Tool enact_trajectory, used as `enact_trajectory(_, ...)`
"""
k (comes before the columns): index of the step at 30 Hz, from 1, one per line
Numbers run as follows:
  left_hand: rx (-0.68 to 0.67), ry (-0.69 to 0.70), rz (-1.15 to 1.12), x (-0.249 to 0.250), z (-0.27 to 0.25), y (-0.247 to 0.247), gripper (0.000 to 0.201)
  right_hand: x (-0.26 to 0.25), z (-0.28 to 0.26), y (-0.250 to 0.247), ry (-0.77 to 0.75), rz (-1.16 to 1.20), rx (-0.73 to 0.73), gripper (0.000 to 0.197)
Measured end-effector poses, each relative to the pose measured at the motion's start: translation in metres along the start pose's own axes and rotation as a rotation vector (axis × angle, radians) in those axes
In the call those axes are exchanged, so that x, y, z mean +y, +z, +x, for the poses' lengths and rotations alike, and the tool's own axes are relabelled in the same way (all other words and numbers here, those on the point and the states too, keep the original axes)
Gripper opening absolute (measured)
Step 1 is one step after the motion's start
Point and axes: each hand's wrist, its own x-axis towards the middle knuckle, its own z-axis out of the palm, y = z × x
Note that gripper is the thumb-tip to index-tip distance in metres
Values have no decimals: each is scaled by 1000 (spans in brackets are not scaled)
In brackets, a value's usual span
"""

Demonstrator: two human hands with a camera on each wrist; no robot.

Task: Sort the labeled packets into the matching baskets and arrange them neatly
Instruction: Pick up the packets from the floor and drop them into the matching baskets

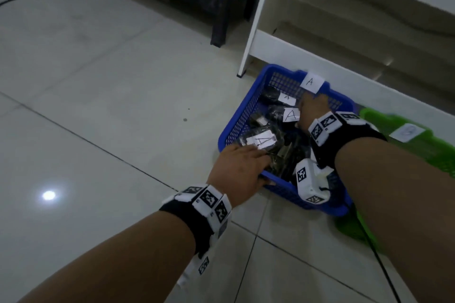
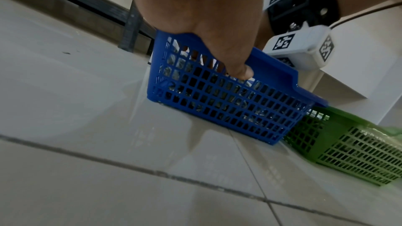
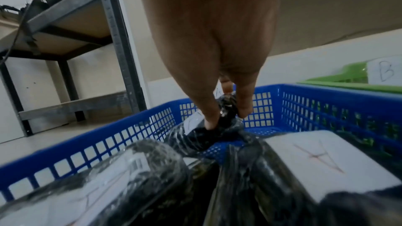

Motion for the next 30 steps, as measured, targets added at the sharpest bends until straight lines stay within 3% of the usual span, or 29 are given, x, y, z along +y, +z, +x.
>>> enact_trajectory(4, -67, -22, -57, 2, 0, -4, 33, -2, -4, 14, -53, -142, -287, 54)
enact_trajectory(7, -80, -16, -46, 3, 0, -6, 30, -2, -13, 6, -30, -151, -379, 66)
enact_trajectory(10, -110, -27, -10, 3, 0, -7, 31, 2, -24, -1, -45, -91, -327, 69)
enact_trajectory(17, -129, -81, 4, 11, 0, -11, 44, -1, -92, -14, -130, 35, -273, 48)
enact_trajectory(21, -72, -55, -37, 18, -10, -18, 70, 11, -161, -1, -169, 213, 29, 36)
enact_trajectory(24, 15, 39, -11, 32, -31, -31, 61, 24, -227, 25, -190, 319, 264, 36)
enact_trajectory(27, -119, 186, -48, 51, -72, -32, 51, 43, -299, 61, -176, 344, 251, 36)
enact_trajectory(30, -409, 355, -110, 73, -121, -20, 51, 70, -358, 93, -201, 277, 116, 38)
